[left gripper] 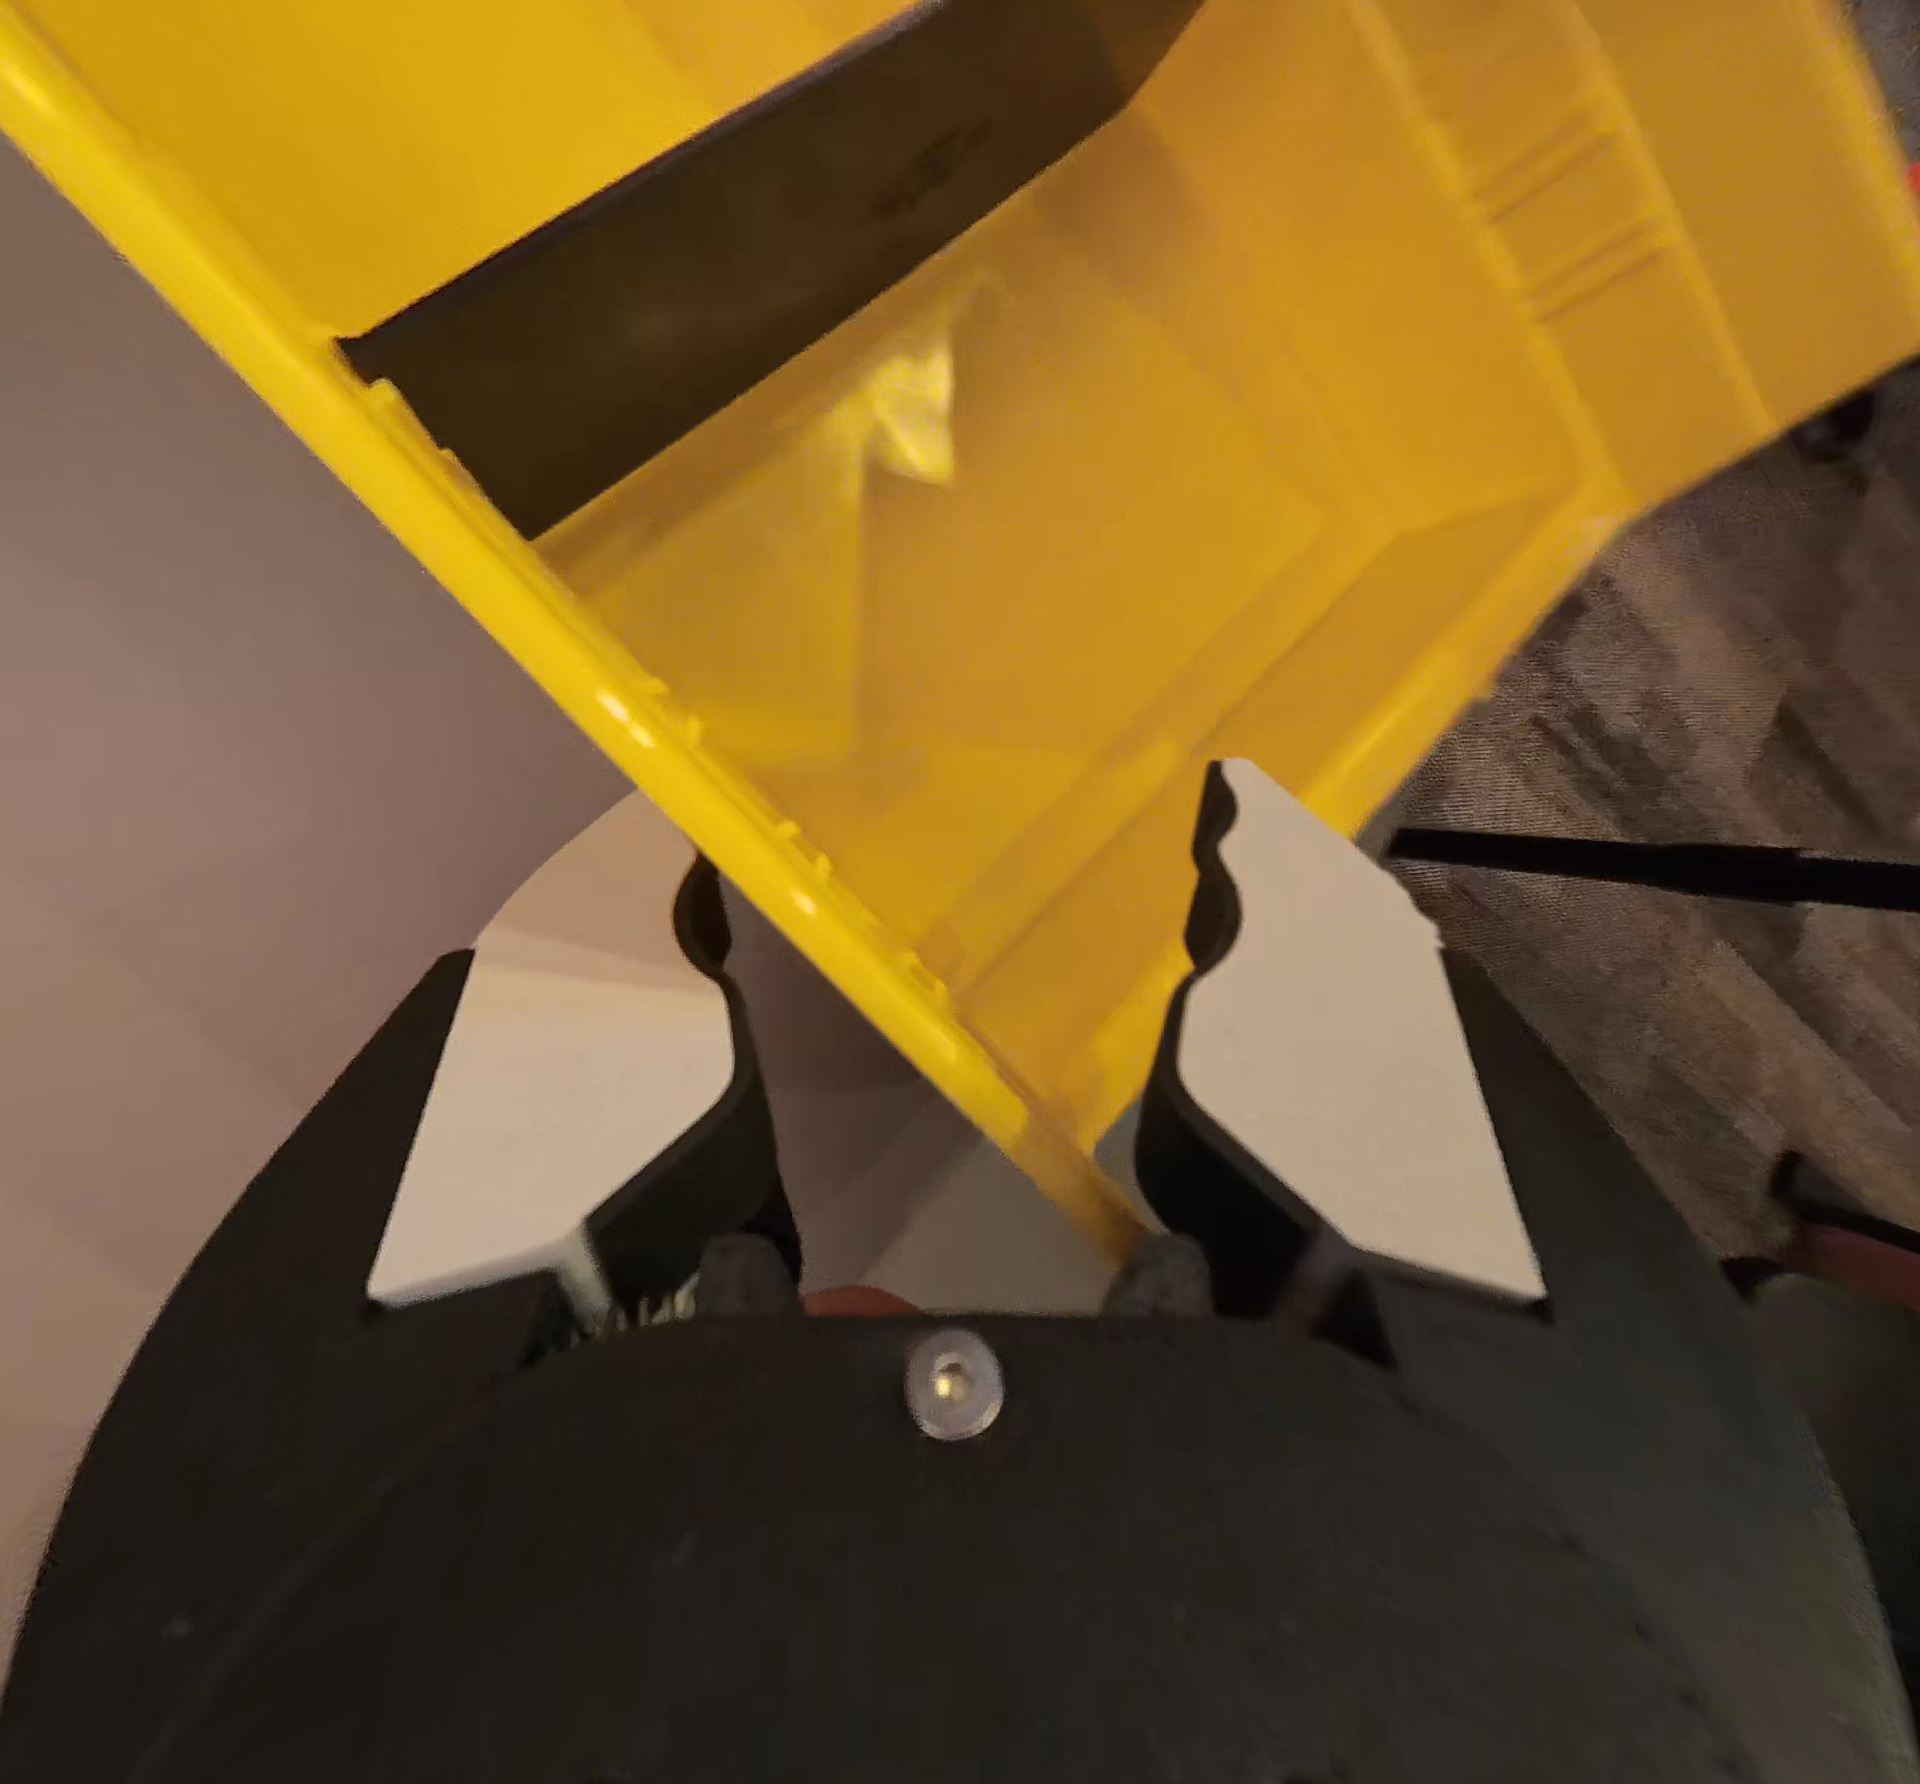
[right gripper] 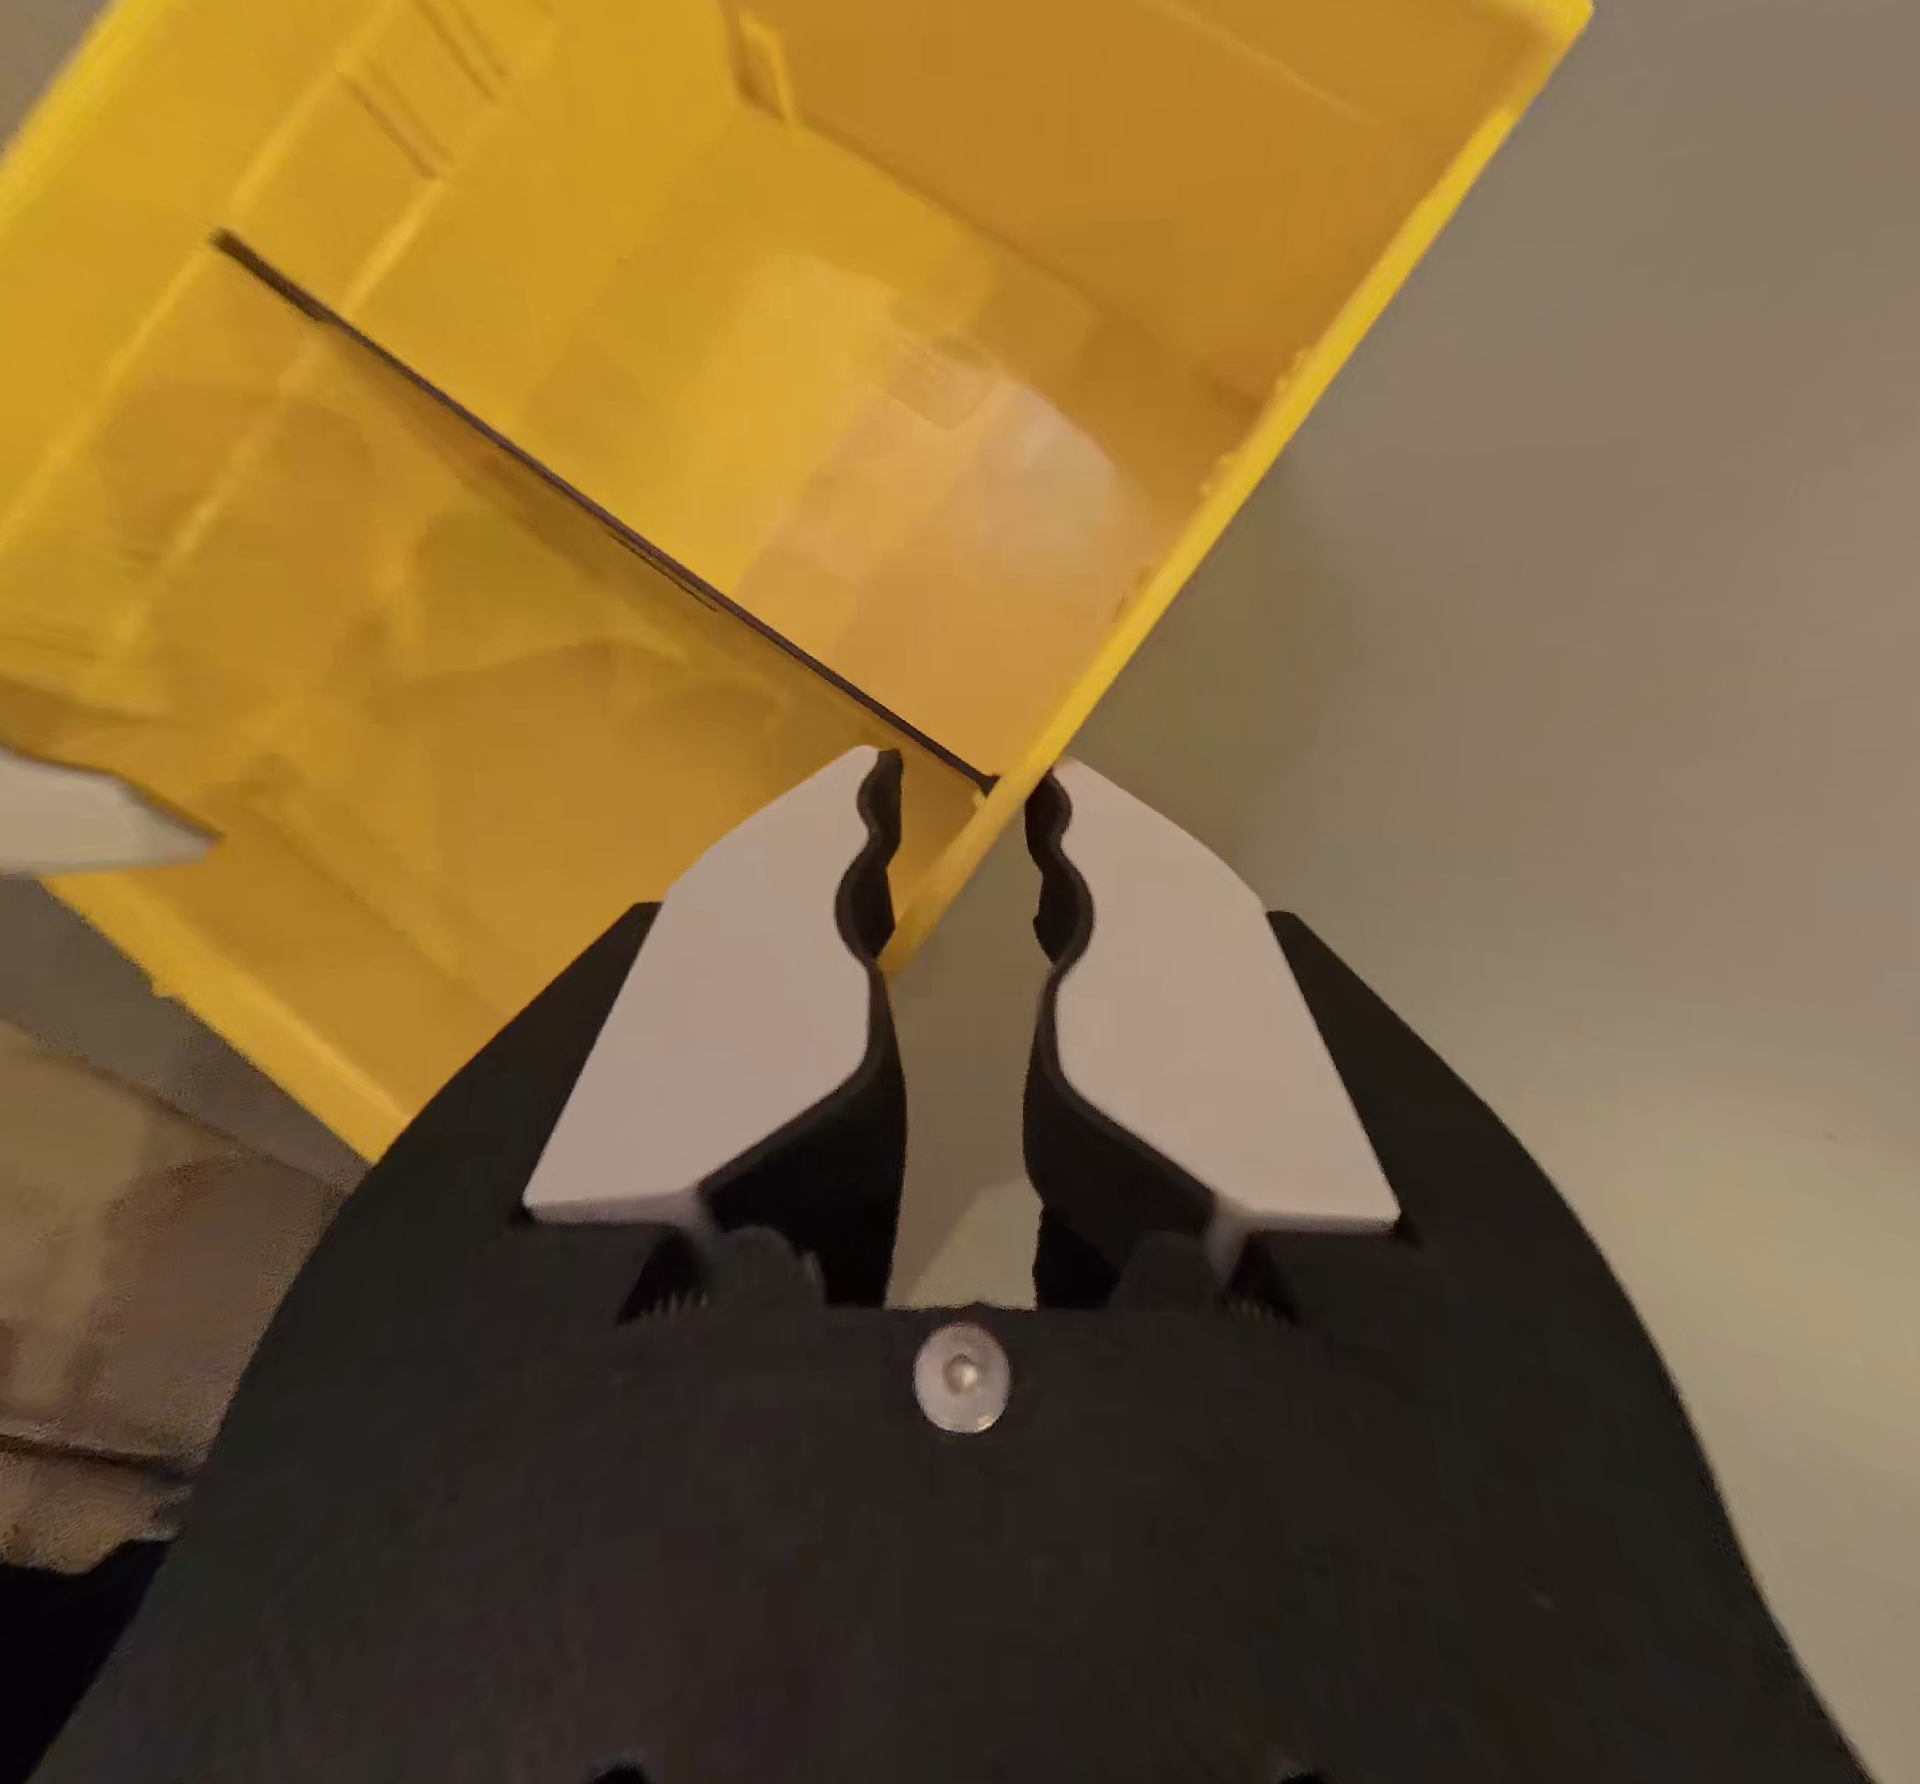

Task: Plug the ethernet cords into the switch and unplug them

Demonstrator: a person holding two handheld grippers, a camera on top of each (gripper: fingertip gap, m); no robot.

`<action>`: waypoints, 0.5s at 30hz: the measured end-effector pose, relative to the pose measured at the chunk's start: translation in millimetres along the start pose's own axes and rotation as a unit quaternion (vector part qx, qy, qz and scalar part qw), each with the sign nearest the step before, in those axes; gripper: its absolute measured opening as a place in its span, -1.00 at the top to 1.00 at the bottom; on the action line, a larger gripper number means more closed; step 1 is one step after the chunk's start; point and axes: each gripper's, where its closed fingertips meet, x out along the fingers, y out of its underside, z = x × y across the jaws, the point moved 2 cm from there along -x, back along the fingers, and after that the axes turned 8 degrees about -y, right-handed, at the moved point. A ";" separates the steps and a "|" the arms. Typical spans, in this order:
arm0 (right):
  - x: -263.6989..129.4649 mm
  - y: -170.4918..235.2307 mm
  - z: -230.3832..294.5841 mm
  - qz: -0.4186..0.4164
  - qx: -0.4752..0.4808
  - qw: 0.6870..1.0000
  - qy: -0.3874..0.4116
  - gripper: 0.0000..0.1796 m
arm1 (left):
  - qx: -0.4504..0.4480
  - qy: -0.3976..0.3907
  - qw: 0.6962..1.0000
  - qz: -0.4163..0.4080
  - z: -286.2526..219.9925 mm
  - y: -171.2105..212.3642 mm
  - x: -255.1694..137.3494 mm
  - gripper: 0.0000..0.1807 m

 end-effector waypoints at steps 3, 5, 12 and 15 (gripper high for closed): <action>-4.4 0.0 -25.0 0.035 -0.017 0.999 0.031 0.85 | -0.033 0.070 0.997 -0.001 -27.9 -6.6 3.6 -0.05; -7.5 -1.0 -40.2 0.051 -0.032 0.997 0.052 0.88 | -0.036 0.095 0.995 -0.010 -41.0 -10.1 8.1 -0.02; -17.3 -3.3 -59.2 0.040 -0.060 0.993 0.097 0.63 | -0.039 0.112 0.989 -0.091 -34.0 -12.3 -29.4 -0.03; -26.5 -3.5 -53.1 0.016 -0.068 0.992 0.106 0.52 | -0.002 0.066 0.989 -0.132 -8.9 1.7 -90.0 -0.01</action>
